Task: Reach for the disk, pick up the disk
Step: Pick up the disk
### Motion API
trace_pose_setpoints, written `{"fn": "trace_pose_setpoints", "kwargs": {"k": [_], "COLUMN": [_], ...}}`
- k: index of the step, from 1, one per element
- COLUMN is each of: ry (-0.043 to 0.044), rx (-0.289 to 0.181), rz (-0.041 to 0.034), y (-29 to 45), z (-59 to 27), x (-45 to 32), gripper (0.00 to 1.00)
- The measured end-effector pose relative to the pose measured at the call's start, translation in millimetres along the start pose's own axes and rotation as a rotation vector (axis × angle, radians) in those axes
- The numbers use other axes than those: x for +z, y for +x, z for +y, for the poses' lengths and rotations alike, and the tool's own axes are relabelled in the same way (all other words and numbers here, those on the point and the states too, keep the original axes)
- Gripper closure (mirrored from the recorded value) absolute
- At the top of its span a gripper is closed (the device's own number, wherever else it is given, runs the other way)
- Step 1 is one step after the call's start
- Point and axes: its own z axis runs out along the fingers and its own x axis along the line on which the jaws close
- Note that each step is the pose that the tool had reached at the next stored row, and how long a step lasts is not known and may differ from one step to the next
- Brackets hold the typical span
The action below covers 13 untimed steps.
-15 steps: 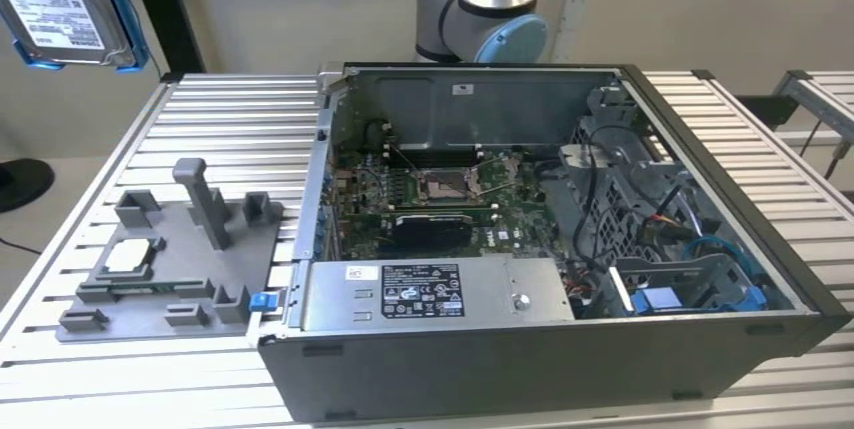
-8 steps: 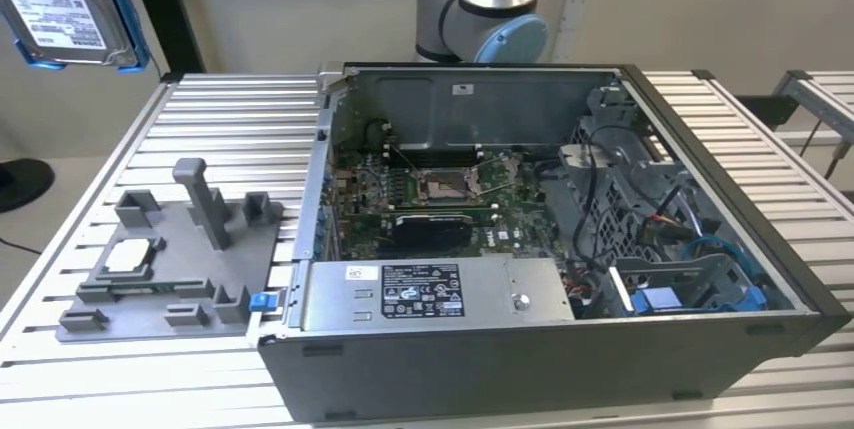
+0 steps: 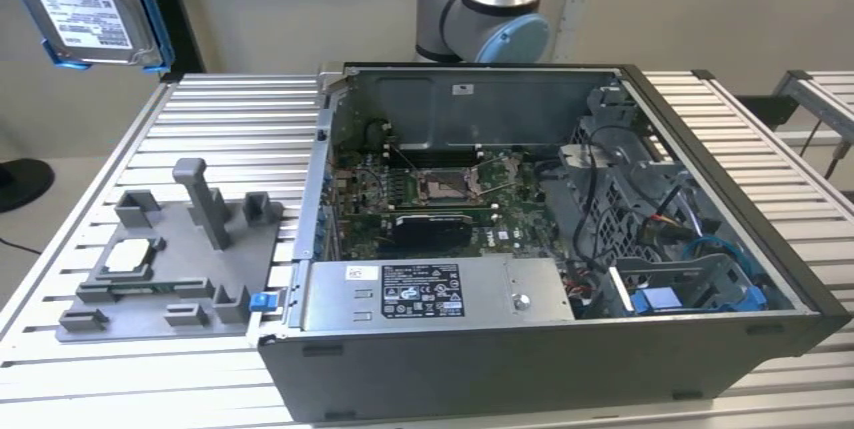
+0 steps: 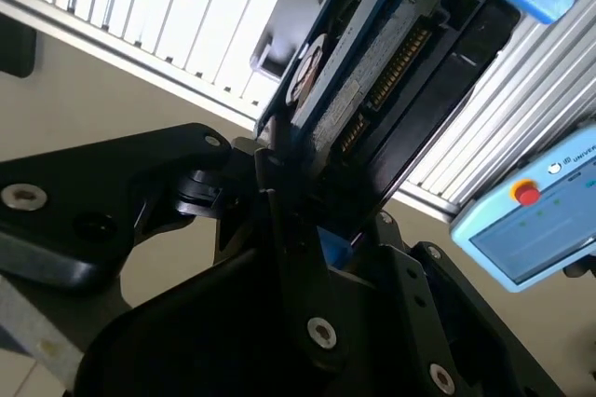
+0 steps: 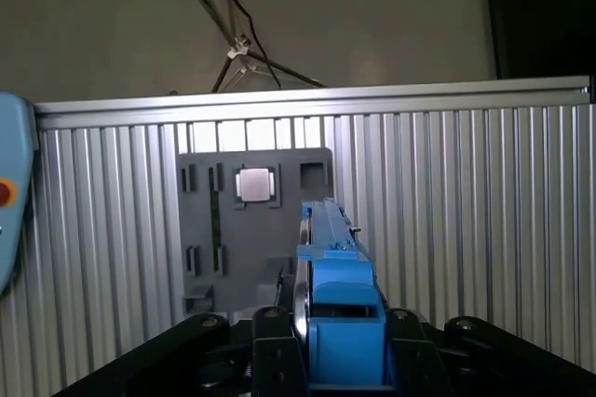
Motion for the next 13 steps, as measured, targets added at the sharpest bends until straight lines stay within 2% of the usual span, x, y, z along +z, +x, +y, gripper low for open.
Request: {"fn": "trace_pose_setpoints", "kwargs": {"k": [13], "ry": [-0.0013], "rx": [0.0], "rz": [0.0002], "y": [-2.8], "z": [-42.7], "x": [-1.3], "gripper": [1.0]}}
